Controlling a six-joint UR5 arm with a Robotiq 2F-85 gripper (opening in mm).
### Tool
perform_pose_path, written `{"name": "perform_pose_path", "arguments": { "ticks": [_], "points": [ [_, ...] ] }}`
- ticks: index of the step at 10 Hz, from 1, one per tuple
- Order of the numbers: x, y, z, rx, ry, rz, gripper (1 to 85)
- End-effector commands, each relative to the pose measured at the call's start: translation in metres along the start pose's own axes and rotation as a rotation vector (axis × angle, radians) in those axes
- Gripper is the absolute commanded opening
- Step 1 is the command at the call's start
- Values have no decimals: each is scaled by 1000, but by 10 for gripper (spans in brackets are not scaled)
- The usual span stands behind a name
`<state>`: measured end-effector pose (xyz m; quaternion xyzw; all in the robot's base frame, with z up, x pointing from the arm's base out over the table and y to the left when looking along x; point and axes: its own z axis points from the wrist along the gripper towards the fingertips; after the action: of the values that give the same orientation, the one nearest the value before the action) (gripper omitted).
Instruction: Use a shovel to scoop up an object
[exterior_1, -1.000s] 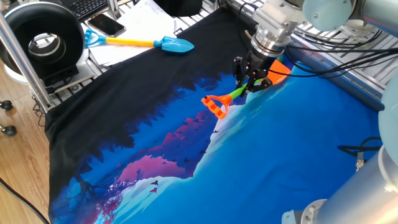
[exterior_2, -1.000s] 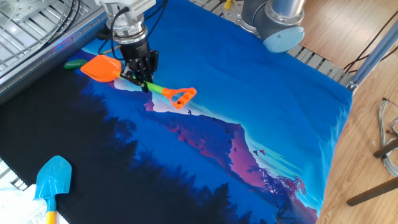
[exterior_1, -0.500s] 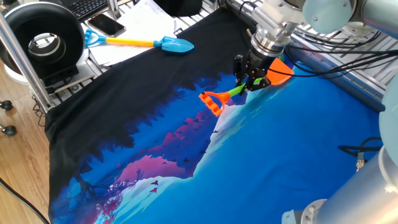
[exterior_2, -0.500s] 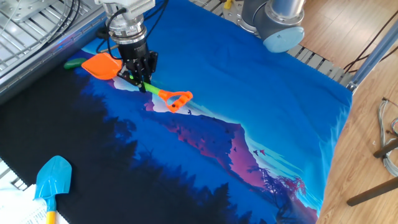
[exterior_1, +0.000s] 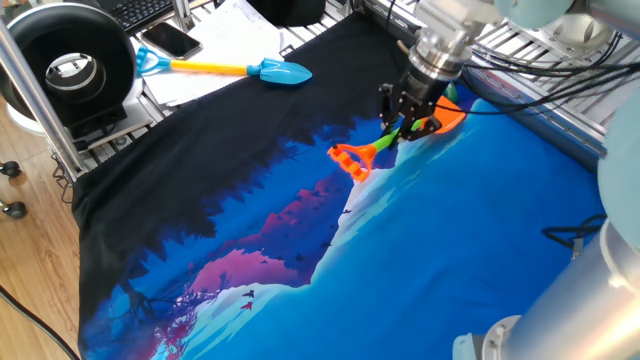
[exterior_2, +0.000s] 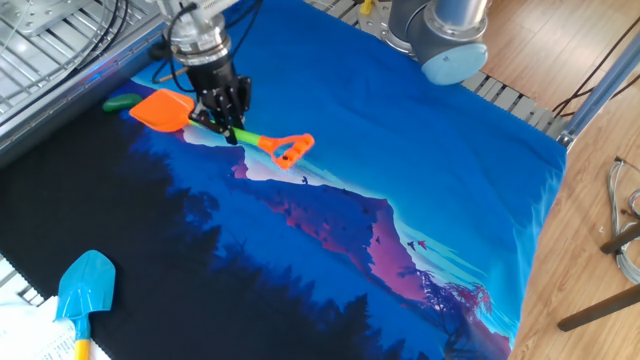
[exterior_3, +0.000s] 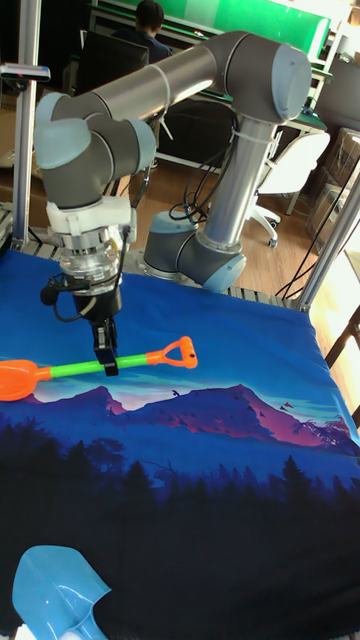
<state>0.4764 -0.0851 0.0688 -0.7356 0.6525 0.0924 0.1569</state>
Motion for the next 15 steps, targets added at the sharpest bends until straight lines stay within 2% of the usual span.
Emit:
{"name": "perform_pose_path", "arguments": {
  "ticks": [1,3,6,7,11,15],
  "points": [
    [3,-2,-20,-6,-58,-40,100],
    [1,-3,-20,-3,-69,-27,100],
    [-14,-3,-17,-4,-114,31,100],
    [-14,-3,-17,-4,-114,37,97],
    [-9,-5,-9,-6,-111,55,87],
    [6,-2,-7,-6,-89,45,87]
  ]
}}
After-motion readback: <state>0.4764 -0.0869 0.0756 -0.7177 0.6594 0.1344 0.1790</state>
